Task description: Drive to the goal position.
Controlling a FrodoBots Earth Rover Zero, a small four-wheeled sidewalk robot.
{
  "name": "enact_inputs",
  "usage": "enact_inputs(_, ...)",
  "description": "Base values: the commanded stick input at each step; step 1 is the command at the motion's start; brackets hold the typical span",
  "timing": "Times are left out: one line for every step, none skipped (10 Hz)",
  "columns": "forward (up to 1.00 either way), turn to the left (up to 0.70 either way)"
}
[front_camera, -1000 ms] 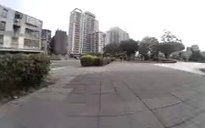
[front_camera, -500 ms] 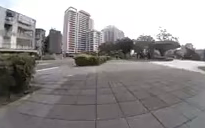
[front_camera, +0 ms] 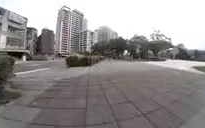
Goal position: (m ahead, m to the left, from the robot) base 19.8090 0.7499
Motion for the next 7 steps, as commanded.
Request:
enact_inputs(0.85, 0.0)
enact_inputs(0.85, -0.04)
enact_inputs(0.85, -0.28)
enact_inputs(0.85, -0.34)
enact_inputs(0.85, -0.34)
enact_inputs(0.85, -0.34)
enact_inputs(0.85, -0.34)
